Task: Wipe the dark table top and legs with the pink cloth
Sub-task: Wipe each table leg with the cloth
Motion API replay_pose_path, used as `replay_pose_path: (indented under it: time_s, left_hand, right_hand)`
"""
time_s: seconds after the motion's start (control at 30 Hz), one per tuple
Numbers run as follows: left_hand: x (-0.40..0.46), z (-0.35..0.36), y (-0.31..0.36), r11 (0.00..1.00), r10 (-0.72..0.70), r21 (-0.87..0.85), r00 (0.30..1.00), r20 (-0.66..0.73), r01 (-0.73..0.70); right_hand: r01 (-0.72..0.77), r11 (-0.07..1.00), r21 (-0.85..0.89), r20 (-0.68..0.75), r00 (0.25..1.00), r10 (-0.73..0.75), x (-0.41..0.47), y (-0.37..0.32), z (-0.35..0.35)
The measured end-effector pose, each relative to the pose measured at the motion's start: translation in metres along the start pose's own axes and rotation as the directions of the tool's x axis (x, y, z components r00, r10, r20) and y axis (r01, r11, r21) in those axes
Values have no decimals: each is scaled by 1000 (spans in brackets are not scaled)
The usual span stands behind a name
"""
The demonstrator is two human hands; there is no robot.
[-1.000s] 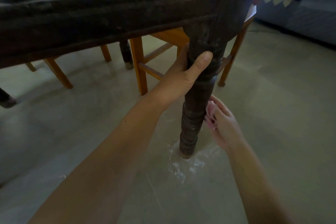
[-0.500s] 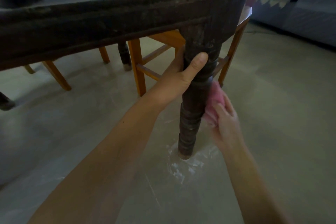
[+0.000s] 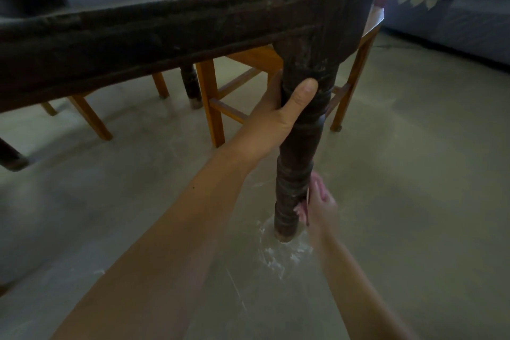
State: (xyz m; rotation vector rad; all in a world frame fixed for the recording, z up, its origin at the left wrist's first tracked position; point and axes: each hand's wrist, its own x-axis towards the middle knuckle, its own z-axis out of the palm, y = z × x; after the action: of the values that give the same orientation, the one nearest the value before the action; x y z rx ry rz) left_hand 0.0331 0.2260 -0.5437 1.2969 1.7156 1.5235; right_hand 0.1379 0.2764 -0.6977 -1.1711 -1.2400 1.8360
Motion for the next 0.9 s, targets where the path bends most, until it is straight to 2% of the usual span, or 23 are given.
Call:
replay_pose_path:
  time_s: [0.1, 0.17, 0.2, 0.23, 0.3, 0.43, 0.5, 0.53, 0.57, 0.63, 0.73, 0.8, 0.9]
  left_hand:
    - [2, 1, 0, 1000, 16, -27, 1000, -16, -16]
    - [4, 1, 0, 999, 14, -41, 1000, -15, -15]
    - [3, 1, 0, 999, 20, -38, 1000, -14, -21]
    - [3, 1, 0, 999, 24, -32, 1000, -19, -24]
    - [1, 0, 1, 1000, 19, -22, 1000, -24, -20]
    - [0, 1, 2, 1000, -20, -18, 1000, -18, 20]
    - [0, 2, 2, 1000, -11, -11, 1000, -26, 11]
    - [0, 3, 4, 1000, -2, -17, 1000, -24, 1]
    - [0, 3, 3, 1000, 6, -28, 1000, -25, -7]
    - [1, 3, 3, 998, 32, -58, 999, -30, -34]
    - [2, 4, 3, 995, 56, -77, 998, -32, -59]
    - [1, 3, 2, 996, 64, -57, 998, -27, -65]
    - [1, 3, 1, 999, 47, -22, 998, -29, -47]
  right_hand:
    - [220, 943, 251, 102, 962, -251, -12, -54, 15]
    - [371, 875, 310, 138, 893, -428, -13, -75, 21]
    - [420, 866, 272, 142, 872, -468, -12, -74, 22]
    - [448, 873, 195, 124, 871, -475, -7, -62, 20]
    - [399, 917, 20, 58, 915, -399, 9, -21, 8]
    - [78, 967, -241, 32, 997, -72, 18, 50, -22]
    - [-48, 985, -165, -25, 999, 45, 11, 51, -16]
    - [-59, 994, -97, -36, 998, 56, 9, 41, -9]
    - [-22, 1000, -6, -42, 999, 22, 7, 22, 0]
    - [147, 978, 146, -25, 989, -145, 4, -25, 18]
    - [358, 898, 255, 50, 923, -383, -3, -78, 27]
    - [390, 888, 242, 116, 897, -426, -1, -78, 24]
    - [310, 929, 202, 120, 934, -338, 4, -50, 16]
